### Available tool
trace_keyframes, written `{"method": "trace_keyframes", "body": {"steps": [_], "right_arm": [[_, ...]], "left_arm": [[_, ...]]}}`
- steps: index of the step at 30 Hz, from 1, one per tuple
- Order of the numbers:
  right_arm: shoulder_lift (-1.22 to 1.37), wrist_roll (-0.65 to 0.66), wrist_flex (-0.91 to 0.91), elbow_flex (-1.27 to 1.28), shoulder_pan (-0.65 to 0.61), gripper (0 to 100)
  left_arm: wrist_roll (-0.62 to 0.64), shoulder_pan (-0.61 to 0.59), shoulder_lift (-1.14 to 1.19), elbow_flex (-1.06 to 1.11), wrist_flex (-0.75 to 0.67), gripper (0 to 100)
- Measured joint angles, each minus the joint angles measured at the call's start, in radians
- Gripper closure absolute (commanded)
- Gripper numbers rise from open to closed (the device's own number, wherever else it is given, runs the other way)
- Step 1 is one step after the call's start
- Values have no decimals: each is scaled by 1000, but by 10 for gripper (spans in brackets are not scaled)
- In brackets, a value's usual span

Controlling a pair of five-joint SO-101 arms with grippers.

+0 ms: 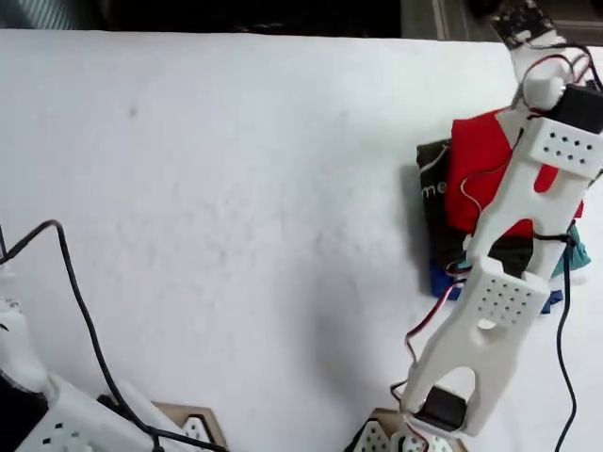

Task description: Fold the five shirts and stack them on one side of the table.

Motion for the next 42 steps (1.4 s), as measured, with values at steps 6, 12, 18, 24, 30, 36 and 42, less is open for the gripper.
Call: {"method": "trace_keyframes", "body": {"steps": [6, 12, 18, 24, 30, 36, 42], "right_arm": [[-29, 0, 2, -8, -31, 937], [87, 2, 2, 54, -5, 981], [146, 0, 2, 149, 77, 982], [60, 0, 0, 149, 72, 981], [-6, 2, -149, 144, 41, 981], [158, 2, -327, 146, 135, 981], [279, 0, -325, 84, 181, 981]], "left_arm": [[0, 0, 0, 0, 0, 976], [0, 0, 0, 0, 0, 976], [0, 0, 0, 0, 0, 976], [0, 0, 0, 2, 0, 976], [0, 0, 0, 2, 0, 976], [0, 0, 0, 2, 0, 976], [0, 0, 0, 2, 0, 976]]}}
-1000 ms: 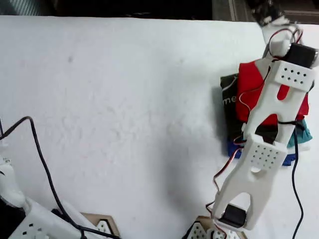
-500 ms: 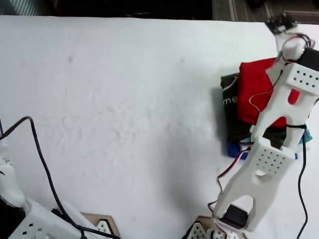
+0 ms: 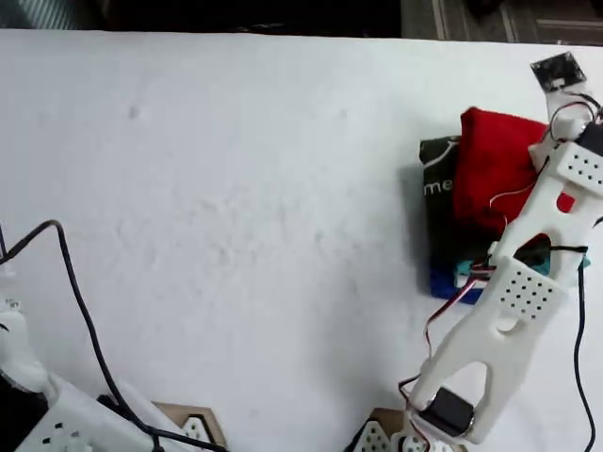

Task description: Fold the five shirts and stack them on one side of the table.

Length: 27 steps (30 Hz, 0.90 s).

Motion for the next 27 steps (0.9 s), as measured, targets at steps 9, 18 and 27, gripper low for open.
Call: {"method": "trace_keyframes", "body": {"steps": [9, 18, 27], "right_arm": [[-23, 2, 299, -330, -91, 981], [-37, 23, 328, -264, 91, 981], [-61, 103, 328, -44, 153, 981]], "left_arm": [[0, 0, 0, 0, 0, 976], [0, 0, 0, 0, 0, 976], [0, 0, 0, 0, 0, 976]]}}
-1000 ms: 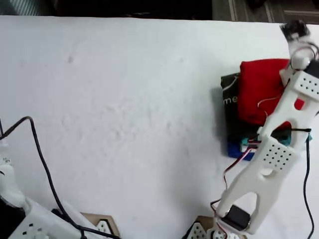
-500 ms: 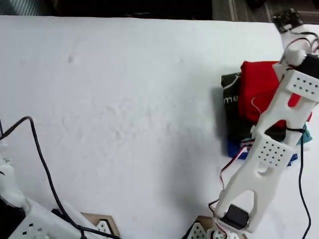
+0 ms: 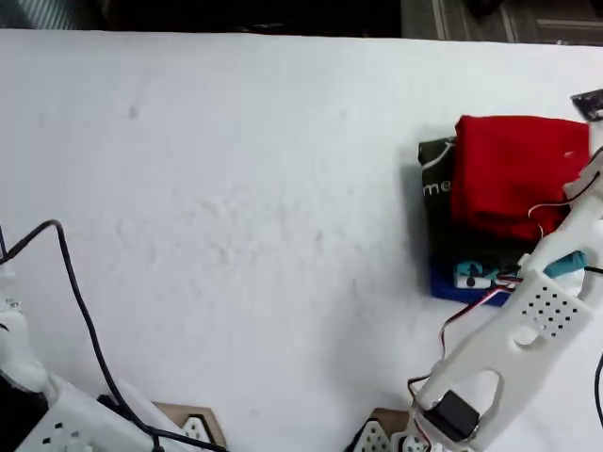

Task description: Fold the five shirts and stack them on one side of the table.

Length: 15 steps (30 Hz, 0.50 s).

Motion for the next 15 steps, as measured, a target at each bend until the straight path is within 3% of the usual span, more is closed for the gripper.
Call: {"method": "trace_keyframes", "body": {"steps": [7, 15], "right_arm": [[-262, 0, 0, 34, -40, 981], [-362, 2, 0, 404, -83, 981]], "left_arm": [[0, 0, 0, 0, 0, 976], [0, 0, 0, 0, 0, 976]]}}
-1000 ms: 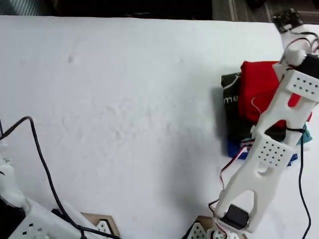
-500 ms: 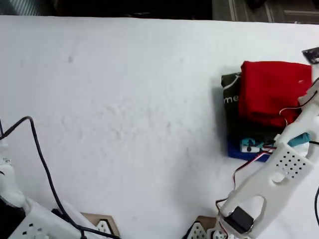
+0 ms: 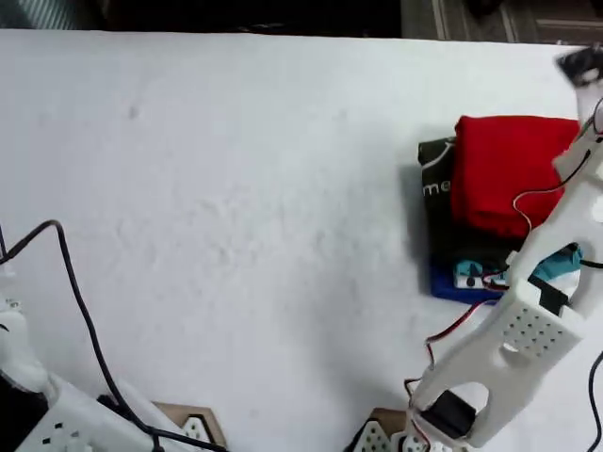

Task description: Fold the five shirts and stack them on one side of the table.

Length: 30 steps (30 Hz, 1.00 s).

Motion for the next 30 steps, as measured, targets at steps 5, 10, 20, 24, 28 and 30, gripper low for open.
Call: {"method": "trace_keyframes", "body": {"steps": [5, 10, 20, 24, 28, 30], "right_arm": [[-2, 3, -8, 219, 29, 981], [-74, 5, -2, 235, 34, 981], [-253, 6, -68, 235, -152, 981], [-173, 5, -92, 235, -169, 981], [-25, 5, -91, 229, -203, 981], [18, 6, -66, 201, -232, 981]], "left_arm": [[0, 0, 0, 0, 0, 976], [0, 0, 0, 0, 0, 976], [0, 0, 0, 0, 0, 976], [0, -2, 0, 0, 0, 976], [0, 0, -2, 8, 0, 976], [0, -3, -8, 37, 0, 976]]}}
